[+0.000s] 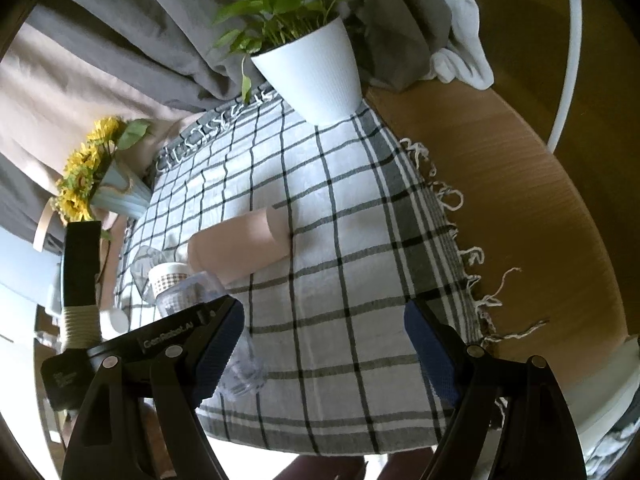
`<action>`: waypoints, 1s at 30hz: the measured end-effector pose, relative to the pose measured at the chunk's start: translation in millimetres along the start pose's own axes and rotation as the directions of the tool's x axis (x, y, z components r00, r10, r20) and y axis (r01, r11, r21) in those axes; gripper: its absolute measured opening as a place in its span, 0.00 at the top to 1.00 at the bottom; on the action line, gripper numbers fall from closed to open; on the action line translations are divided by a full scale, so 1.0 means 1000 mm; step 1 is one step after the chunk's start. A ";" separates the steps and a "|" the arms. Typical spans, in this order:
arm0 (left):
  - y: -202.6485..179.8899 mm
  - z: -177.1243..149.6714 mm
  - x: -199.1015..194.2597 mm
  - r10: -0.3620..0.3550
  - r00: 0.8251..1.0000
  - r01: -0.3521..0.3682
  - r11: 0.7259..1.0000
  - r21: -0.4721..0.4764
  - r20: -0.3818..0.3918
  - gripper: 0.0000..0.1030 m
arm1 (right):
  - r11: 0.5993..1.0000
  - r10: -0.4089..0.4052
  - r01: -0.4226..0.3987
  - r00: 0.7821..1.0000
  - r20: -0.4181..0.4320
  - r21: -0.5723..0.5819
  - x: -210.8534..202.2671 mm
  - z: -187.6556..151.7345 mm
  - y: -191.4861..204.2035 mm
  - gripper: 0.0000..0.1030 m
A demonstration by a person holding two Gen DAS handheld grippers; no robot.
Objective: Flip cup upside down
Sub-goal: 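Turn the measuring cup rim-down and lower it onto the cloth with the right tool, then open the right tool and pull it back from the cup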
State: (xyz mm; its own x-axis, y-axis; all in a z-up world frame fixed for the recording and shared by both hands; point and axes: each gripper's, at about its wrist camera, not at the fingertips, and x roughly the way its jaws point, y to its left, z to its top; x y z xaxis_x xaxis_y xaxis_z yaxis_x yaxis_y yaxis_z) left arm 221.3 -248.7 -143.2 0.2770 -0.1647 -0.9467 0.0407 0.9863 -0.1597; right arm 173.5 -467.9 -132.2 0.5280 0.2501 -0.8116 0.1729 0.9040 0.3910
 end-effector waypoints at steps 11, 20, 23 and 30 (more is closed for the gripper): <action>-0.007 -0.026 -0.013 0.000 0.991 -0.013 0.996 0.092 0.136 0.30 | 0.997 -0.052 0.054 0.998 0.032 -0.061 -0.011 -0.009 0.002 0.20; -0.004 -0.045 -0.019 -0.007 0.993 -0.004 0.996 0.087 0.122 0.30 | 0.996 -0.073 0.072 0.997 -0.019 -0.061 -0.006 -0.016 -0.002 0.16; -0.004 -0.046 -0.019 -0.004 0.993 -0.007 0.996 0.089 0.116 0.29 | 0.995 -0.081 0.079 0.996 -0.029 -0.059 -0.004 -0.017 -0.004 0.12; -0.005 -0.049 -0.018 0.008 0.994 -0.020 0.993 0.113 0.110 0.14 | 0.995 -0.083 0.081 0.996 -0.036 -0.065 -0.006 -0.020 0.000 0.11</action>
State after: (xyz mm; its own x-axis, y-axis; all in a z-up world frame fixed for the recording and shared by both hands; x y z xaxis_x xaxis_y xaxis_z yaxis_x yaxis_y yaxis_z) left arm 169.3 -251.2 -138.5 0.3809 -0.1553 -0.9115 0.1433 0.9838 -0.1077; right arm 154.1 -462.3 -136.0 0.4814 0.1861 -0.8565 0.1608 0.9419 0.2950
